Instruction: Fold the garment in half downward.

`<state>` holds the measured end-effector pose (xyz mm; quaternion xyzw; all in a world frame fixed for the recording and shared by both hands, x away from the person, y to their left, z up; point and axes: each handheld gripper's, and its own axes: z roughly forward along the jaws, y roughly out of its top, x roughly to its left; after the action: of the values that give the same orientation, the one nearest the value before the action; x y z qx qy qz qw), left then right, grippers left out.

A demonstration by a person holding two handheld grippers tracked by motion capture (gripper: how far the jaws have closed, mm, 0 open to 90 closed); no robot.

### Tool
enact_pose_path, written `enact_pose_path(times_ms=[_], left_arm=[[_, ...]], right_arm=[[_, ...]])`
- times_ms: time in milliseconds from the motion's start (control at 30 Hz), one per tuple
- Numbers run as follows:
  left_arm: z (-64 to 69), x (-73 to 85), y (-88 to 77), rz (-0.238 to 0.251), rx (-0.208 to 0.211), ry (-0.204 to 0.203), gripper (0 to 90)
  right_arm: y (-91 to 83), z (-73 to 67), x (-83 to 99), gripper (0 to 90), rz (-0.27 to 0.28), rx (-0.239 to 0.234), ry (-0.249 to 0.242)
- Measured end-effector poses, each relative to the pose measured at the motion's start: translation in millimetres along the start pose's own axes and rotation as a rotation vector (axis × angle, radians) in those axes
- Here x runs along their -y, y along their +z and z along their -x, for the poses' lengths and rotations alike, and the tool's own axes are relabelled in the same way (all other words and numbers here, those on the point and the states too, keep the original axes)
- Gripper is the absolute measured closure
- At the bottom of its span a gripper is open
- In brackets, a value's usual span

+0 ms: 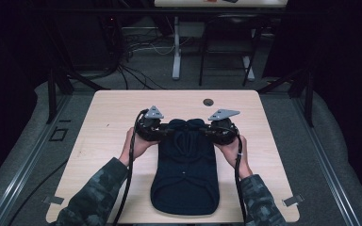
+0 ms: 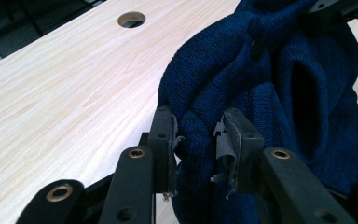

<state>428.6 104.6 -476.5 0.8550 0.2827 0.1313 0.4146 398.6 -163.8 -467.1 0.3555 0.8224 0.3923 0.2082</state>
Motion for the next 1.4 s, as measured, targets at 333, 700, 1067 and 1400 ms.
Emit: enact_pose_path(times_ms=[333, 700, 1067, 1400], left_arm=[[-0.2, -4.2, -2.5, -0.028, 0.021, -0.002, 68.1], [4.3, -9.6, -10.1, 0.006, 0.006, 0.043, 70.1], [11.5, -14.4, -18.4, 0.051, -0.036, 0.098, 71.2], [18.4, -19.5, -24.8, 0.073, -0.068, 0.153, 71.3]], right_arm=[[-4.8, -3.7, -3.6, 75.0, 0.007, 0.014, -0.027], [-13.5, -3.4, -6.8, 74.9, 0.016, 0.010, -0.037], [-22.3, -5.6, -8.6, 74.9, 0.040, 0.012, -0.050], [-30.3, -7.0, -9.0, 74.9, 0.060, 0.007, -0.050]])
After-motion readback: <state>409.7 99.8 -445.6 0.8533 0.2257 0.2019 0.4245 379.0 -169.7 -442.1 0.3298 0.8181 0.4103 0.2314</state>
